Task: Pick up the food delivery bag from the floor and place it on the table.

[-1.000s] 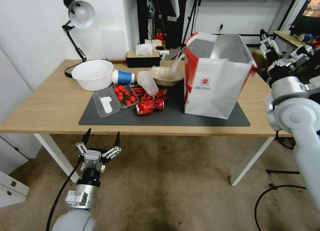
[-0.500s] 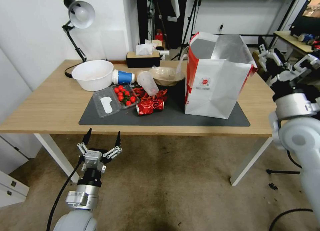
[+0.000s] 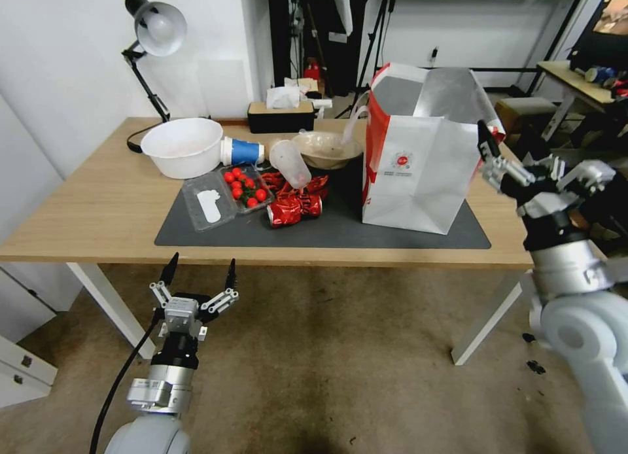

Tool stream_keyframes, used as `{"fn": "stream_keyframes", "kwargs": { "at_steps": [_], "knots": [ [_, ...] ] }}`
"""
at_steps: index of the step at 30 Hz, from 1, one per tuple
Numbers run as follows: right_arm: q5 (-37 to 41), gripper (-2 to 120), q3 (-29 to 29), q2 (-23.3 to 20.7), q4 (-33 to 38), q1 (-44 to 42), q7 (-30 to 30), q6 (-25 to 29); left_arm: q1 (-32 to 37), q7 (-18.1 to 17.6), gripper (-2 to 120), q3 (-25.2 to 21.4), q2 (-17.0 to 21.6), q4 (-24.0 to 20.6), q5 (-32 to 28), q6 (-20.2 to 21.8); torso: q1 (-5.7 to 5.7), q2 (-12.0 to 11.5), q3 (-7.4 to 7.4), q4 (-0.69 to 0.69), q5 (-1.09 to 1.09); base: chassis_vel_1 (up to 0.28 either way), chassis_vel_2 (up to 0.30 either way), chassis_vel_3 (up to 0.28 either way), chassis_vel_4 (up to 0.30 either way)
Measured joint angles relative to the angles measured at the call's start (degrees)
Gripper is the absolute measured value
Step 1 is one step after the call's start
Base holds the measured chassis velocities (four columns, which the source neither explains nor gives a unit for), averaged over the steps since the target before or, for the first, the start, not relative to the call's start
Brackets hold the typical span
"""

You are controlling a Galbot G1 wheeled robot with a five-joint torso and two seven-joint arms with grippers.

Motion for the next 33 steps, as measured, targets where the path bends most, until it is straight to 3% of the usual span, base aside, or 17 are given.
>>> {"fn": "stream_keyframes", "kwargs": {
  "at_steps": [5, 8, 9, 13, 22, 33],
  "knots": [
    [-4.68, 100, -0.50, 3.23, -0.14, -3.64, -1.92, 2.24, 0.01, -0.01, 100, -0.07, 0.14, 0.23, -0.10, -0.39, 0.00, 0.00, 0.00, 0.00, 0.00, 0.000, 0.000, 0.000, 0.000],
    [-8.56, 100, -1.37, 6.73, -1.53, -6.10, -2.01, 3.65, -0.31, -0.02, 100, -0.33, 0.32, 0.87, -0.19, -0.74, 0.00, 0.00, 0.00, 0.00, 0.00, 0.000, 0.000, 0.000, 0.000],
    [-11.60, 100, -2.23, 10.00, -3.80, -7.99, -1.81, 4.90, -0.54, -0.01, 100, -0.51, 0.42, 1.64, -0.43, -1.01, 0.00, 0.00, 0.00, 0.00, 0.00, 0.000, 0.000, 0.000, 0.000],
    [-15.73, 100, -2.81, 14.06, -6.95, -9.51, -1.24, 6.68, -0.78, -0.48, 100, -0.82, 0.41, 2.86, -0.54, -1.19, 0.00, 0.00, 0.00, 0.01, 0.00, 0.000, 0.000, 0.000, 0.000],
    [-19.15, 100, -3.15, 19.07, -11.78, -12.93, -1.51, 9.17, -1.61, -0.65, 100, -1.31, 0.33, 5.05, -0.58, -1.21, 0.00, 0.00, 0.00, 0.00, 0.01, 0.000, 0.000, 0.000, 0.000],
    [-22.82, 100, -3.16, 21.17, -14.62, -14.82, -2.86, 10.67, -1.96, -0.49, 100, -1.11, -0.34, 7.06, 0.04, -2.12, 0.01, 0.00, 0.01, 0.00, 0.01, 0.000, 0.000, 0.000, 0.000]
  ]
}}
